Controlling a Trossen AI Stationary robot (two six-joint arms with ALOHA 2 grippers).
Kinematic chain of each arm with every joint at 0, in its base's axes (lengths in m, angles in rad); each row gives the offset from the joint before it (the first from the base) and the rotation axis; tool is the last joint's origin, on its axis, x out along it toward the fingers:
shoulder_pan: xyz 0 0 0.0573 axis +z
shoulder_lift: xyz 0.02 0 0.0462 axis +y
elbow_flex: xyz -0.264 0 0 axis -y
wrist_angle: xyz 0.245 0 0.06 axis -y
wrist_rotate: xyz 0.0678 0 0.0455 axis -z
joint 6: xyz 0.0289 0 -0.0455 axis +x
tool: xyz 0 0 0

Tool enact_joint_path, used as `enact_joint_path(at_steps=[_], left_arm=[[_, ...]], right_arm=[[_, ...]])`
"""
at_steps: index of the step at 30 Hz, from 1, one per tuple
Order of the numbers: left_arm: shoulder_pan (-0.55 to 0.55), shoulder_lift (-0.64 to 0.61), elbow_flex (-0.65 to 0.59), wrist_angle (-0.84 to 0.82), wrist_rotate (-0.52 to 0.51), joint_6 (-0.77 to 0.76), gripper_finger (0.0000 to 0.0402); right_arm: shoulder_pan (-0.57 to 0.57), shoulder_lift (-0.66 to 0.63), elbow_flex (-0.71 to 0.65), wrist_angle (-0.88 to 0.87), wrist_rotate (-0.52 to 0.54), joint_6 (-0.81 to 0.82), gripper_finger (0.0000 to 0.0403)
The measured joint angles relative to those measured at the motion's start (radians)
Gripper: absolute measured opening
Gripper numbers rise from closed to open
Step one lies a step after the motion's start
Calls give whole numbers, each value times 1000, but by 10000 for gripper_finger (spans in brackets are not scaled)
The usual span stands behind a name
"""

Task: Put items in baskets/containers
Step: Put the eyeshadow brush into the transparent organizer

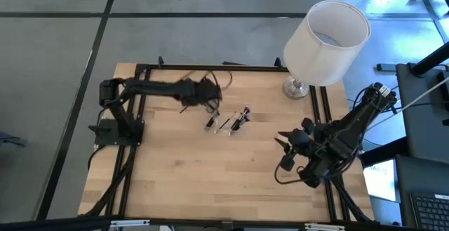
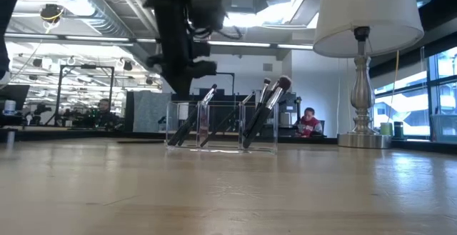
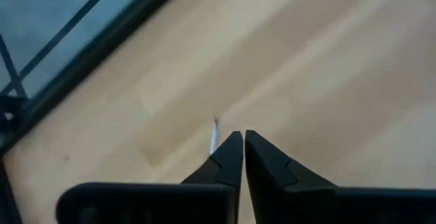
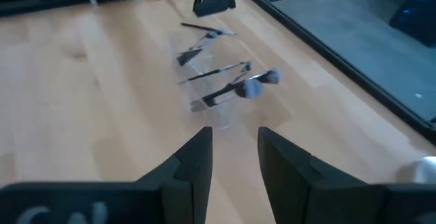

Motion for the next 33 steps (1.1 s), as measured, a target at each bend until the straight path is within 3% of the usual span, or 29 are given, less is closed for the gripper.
enact_joint_path(at_steps=[5, 10, 13, 16, 20, 22, 27, 33], left_arm=[[181, 2, 0, 30, 104, 165, 36], [380, 66, 0, 11, 340, 262, 66], [460, 110, 0, -24, 422, 287, 93], [495, 155, 0, -49, 401, 301, 123], [523, 224, 0, -113, 261, 308, 153], [548, 247, 5, -126, 288, 308, 160], [576, 291, 13, -124, 353, 341, 131], [586, 287, 7, -97, 397, 363, 27]], right_arm=[[-37, 2, -4, -36, 3, 1, 118], [-92, 3, -50, -64, 8, -1, 118], [-147, 3, -52, -110, 9, 0, 118], [-194, 1, -52, -115, -2, -7, 118], [-223, 0, -52, -118, -39, -24, 118], [-222, 0, -52, -118, -43, -27, 118], [-217, 0, -52, -118, -44, -26, 118], [-217, 0, -52, -117, -44, -23, 118]])
